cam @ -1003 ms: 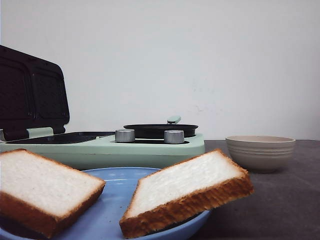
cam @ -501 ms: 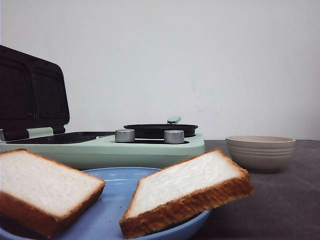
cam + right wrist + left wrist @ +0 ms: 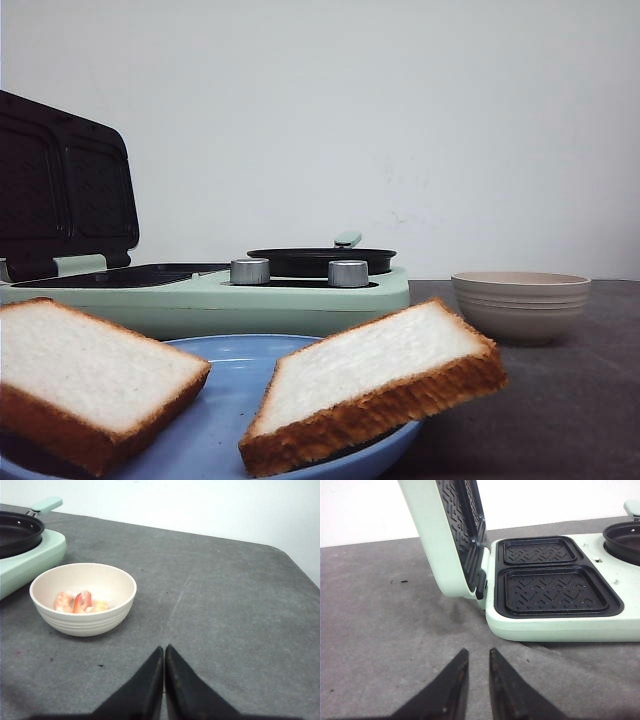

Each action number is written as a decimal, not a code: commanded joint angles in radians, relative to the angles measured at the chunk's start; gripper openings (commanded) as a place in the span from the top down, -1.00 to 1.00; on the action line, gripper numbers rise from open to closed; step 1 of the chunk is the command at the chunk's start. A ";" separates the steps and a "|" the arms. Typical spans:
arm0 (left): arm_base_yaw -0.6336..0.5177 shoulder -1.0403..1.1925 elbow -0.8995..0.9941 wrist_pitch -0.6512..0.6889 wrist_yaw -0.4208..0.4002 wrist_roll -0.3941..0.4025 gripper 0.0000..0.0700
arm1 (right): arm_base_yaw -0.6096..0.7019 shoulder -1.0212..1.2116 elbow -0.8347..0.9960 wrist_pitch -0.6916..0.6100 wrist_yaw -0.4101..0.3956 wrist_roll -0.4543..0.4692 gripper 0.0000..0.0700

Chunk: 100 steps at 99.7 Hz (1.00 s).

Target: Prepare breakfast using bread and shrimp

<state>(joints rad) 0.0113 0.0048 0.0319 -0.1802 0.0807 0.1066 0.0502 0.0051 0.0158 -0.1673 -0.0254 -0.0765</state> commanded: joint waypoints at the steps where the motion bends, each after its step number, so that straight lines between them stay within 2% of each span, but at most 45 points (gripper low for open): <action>1: 0.002 -0.002 -0.015 -0.007 0.002 0.005 1.00 | -0.001 -0.002 -0.003 0.010 0.000 0.014 1.00; 48: 0.002 -0.002 -0.015 -0.006 0.003 0.003 1.00 | -0.001 -0.002 -0.003 0.010 0.000 0.015 1.00; 70: 0.002 -0.002 -0.015 -0.006 0.002 -0.074 1.00 | -0.001 -0.002 -0.003 0.010 0.000 0.017 1.00; 100: 0.002 -0.002 -0.015 -0.008 0.002 -0.100 1.00 | -0.001 -0.002 -0.003 0.010 0.000 0.018 1.00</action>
<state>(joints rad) 0.0113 0.0048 0.0319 -0.1802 0.0807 0.0166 0.0502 0.0051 0.0158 -0.1673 -0.0254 -0.0734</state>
